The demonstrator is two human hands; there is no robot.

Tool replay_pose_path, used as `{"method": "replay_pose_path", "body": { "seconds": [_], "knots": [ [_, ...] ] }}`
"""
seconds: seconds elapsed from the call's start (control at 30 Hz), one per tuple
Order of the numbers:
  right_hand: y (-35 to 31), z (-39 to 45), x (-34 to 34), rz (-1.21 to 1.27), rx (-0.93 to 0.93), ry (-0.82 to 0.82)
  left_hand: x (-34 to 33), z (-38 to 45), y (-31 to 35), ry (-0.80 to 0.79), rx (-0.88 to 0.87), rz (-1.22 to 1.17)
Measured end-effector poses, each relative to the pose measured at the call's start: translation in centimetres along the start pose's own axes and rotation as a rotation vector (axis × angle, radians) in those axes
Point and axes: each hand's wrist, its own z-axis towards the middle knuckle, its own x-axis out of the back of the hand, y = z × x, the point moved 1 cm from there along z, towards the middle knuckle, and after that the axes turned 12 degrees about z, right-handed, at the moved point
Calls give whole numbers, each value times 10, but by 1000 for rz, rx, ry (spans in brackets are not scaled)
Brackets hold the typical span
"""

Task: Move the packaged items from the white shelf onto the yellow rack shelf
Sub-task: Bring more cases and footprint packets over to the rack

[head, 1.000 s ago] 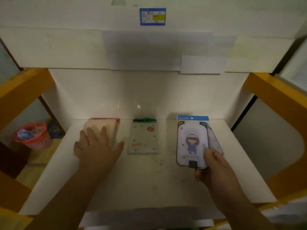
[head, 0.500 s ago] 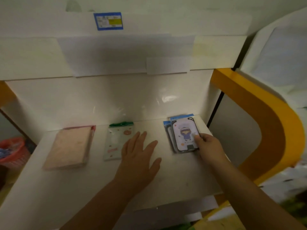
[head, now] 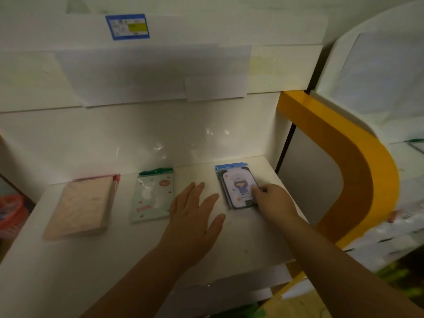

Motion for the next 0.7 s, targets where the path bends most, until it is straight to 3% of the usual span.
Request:
{"method": "replay_pose_path", "body": {
  "seconds": [0.27,0.37,0.5,0.7],
  "knots": [
    [-4,-1,-2,-118,-30,2,4,-3,-5,-3,28,10],
    [-10,-16,4,-387,74,-7,3,0,-8,-17,44,-1],
    [-26,-62,15,-214,215,142,9,6,-2,33,40,-29],
    [-39,-126,55,-136,517,171,44,8,21,139,-17,-145]
  ]
}}
